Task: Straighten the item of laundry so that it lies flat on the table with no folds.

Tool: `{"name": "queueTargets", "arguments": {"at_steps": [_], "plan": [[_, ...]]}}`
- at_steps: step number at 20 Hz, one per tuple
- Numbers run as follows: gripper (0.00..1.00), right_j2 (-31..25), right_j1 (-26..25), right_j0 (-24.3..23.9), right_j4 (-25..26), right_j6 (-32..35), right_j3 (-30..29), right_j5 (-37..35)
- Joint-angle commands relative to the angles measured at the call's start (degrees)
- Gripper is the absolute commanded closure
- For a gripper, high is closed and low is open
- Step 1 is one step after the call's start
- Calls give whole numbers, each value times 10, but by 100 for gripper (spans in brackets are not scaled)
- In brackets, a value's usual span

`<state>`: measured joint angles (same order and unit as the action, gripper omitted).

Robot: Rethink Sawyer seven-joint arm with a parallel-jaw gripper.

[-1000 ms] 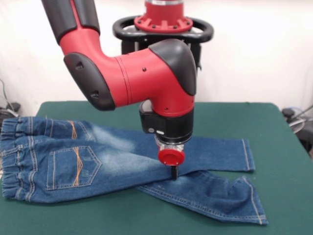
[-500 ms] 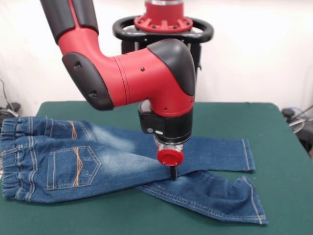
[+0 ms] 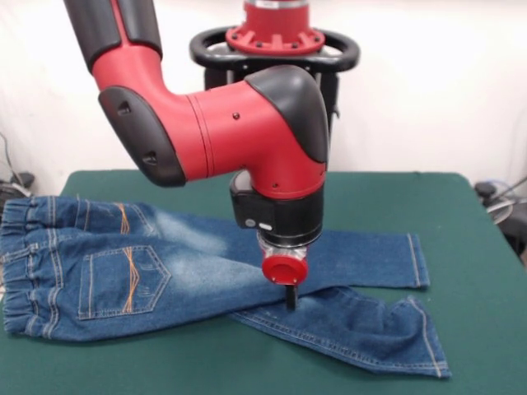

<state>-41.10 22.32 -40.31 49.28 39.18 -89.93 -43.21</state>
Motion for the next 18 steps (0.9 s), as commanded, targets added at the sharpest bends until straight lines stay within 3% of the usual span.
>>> {"name": "queueTargets", "arguments": {"at_steps": [1,11,18], "plan": [[100,-43,-5,11,-13,-117,59,-32],[100,-11,-19,28,-6,-130,53,-98],[100,-10,-19,32,-3,-125,56,-104]]}}
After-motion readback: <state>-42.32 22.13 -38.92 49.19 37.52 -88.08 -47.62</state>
